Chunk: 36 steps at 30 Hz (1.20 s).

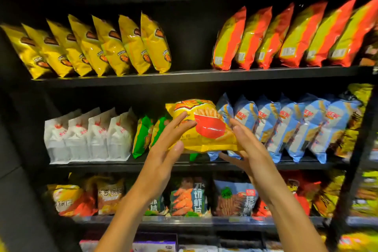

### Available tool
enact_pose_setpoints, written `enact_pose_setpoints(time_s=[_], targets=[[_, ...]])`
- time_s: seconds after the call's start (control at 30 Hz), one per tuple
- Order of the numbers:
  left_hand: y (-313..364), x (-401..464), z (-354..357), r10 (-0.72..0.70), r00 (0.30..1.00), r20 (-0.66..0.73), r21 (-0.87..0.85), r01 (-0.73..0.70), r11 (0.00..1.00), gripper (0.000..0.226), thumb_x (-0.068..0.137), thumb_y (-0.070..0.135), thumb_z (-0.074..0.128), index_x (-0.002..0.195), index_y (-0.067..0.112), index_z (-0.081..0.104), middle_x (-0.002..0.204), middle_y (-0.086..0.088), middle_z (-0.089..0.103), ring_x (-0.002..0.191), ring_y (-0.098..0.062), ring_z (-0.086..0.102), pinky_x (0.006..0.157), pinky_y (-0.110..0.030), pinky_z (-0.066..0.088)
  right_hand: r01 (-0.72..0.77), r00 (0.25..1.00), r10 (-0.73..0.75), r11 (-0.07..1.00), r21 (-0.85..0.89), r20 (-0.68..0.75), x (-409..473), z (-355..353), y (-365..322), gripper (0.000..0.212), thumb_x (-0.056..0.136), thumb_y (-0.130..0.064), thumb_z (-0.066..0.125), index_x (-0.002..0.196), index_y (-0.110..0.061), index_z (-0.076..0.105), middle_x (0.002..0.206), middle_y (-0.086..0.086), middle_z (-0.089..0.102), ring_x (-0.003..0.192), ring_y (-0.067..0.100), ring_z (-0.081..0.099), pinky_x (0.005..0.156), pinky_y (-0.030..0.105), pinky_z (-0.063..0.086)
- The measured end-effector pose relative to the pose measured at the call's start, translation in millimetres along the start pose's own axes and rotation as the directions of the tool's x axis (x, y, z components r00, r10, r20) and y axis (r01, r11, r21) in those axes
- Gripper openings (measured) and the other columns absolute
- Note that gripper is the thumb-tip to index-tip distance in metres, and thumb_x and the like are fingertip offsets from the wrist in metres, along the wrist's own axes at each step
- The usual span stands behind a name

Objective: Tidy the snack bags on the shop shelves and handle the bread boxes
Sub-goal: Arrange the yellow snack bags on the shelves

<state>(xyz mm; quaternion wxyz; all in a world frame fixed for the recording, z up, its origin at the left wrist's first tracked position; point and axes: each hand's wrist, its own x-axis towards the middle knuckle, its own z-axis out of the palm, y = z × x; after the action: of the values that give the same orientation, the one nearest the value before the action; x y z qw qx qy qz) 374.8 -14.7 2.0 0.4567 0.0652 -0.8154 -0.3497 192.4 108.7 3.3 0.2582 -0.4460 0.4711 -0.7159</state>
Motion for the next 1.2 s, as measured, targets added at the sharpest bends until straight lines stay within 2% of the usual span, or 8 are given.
enact_pose_setpoints(time_s=[0.13, 0.27, 0.33, 0.43, 0.6, 0.73, 0.9, 1.2], targets=[[-1, 32, -21, 0.133, 0.98, 0.149, 0.038, -0.14, 0.989, 0.064, 0.1, 0.06, 0.048, 0.153, 0.024, 0.047, 0.171, 0.007, 0.019, 0.157, -0.021, 0.023, 0.121, -0.048, 0.032, 0.042, 0.993, -0.032, 0.996, -0.083, 0.112, 45, 5, -15, 0.059, 0.086, -0.036, 0.07, 0.144, -0.032, 0.056, 0.124, -0.004, 0.075, 0.119, 0.019, 0.07, 0.094, 0.039, 0.061], [-6, 62, -35, 0.022, 1.0, 0.011, -0.238, -0.019, 0.971, 0.1, 0.078, 0.073, 0.071, 0.159, 0.048, 0.017, 0.166, 0.021, 0.026, 0.142, -0.016, 0.05, 0.104, -0.038, 0.054, 0.253, 0.963, -0.244, 0.965, -0.07, 0.115, 74, 14, -25, 0.055, 0.087, -0.023, 0.07, 0.139, -0.034, 0.056, 0.123, -0.007, 0.075, 0.118, 0.012, 0.069, 0.086, 0.022, 0.057], [-2, 90, -43, -0.05, 0.995, -0.084, -0.227, 0.03, 0.973, 0.139, 0.048, 0.085, 0.081, 0.158, 0.036, 0.012, 0.157, 0.023, 0.034, 0.129, 0.003, 0.056, 0.092, -0.018, 0.056, 0.335, 0.939, -0.324, 0.938, -0.087, 0.117, 89, 18, -30, 0.054, 0.088, -0.021, 0.069, 0.139, -0.032, 0.056, 0.123, -0.012, 0.075, 0.119, 0.006, 0.068, 0.089, 0.019, 0.055], [-6, 126, -57, -0.023, 0.994, -0.107, -0.34, -0.015, 0.94, 0.182, 0.005, 0.084, 0.084, 0.155, 0.003, 0.021, 0.131, -0.001, 0.049, 0.113, -0.011, 0.057, 0.068, -0.005, 0.051, 0.393, 0.915, -0.379, 0.915, -0.093, 0.14, 118, 24, -36, 0.056, 0.089, -0.018, 0.069, 0.141, -0.03, 0.054, 0.127, -0.012, 0.073, 0.121, 0.007, 0.067, 0.092, 0.019, 0.053], [-10, 185, -56, -0.201, 0.978, 0.056, -0.503, 0.201, 0.841, 0.094, 0.073, 0.033, 0.09, 0.15, 0.039, 0.036, 0.134, 0.001, 0.069, 0.118, -0.021, 0.07, 0.088, -0.04, 0.061, 0.458, 0.885, -0.427, 0.871, -0.177, 0.186, 172, 28, -48, 0.056, 0.096, -0.01, 0.067, 0.145, -0.028, 0.049, 0.132, -0.03, 0.065, 0.128, -0.006, 0.057, 0.097, 0.012, 0.047], [-18, 236, -63, -0.203, 0.975, -0.087, -0.495, 0.135, 0.858, 0.099, 0.068, 0.033, 0.094, 0.147, 0.038, 0.035, 0.133, 0.003, 0.066, 0.117, -0.018, 0.07, 0.092, -0.041, 0.06, 0.5, 0.866, -0.481, 0.831, -0.243, 0.136, 220, 13, -62, 0.064, 0.092, -0.033, 0.072, 0.15, -0.032, 0.046, 0.147, -0.014, 0.057, 0.138, 0.001, 0.051, 0.113, 0.023, 0.043], [-38, 291, -57, -0.096, 0.975, -0.203, -0.143, 0.067, 0.987, 0.106, 0.076, 0.041, 0.087, 0.155, 0.038, 0.017, 0.142, 0.006, 0.048, 0.127, -0.014, 0.055, 0.107, -0.044, 0.051, 0.455, 0.735, -0.668, 0.615, -0.644, -0.118, 285, -13, -73, 0.074, 0.089, -0.021, 0.081, 0.152, -0.03, 0.042, 0.151, -0.006, 0.049, 0.141, 0.005, 0.043, 0.12, 0.04, 0.038], [-84, 360, -12, 0.014, 0.956, -0.292, 0.36, 0.096, 0.928, 0.101, 0.089, 0.029, 0.079, 0.157, 0.016, 0.005, 0.146, -0.009, 0.025, 0.139, -0.027, 0.036, 0.107, -0.039, 0.048, 0.186, 0.703, -0.702, 0.342, -0.921, -0.119, 323, -15, -60, 0.114, 0.08, -0.028, 0.088, 0.163, -0.036, 0.01, 0.17, -0.015, -0.012, 0.158, 0.015, 0.0, 0.114, 0.04, 0.037]])
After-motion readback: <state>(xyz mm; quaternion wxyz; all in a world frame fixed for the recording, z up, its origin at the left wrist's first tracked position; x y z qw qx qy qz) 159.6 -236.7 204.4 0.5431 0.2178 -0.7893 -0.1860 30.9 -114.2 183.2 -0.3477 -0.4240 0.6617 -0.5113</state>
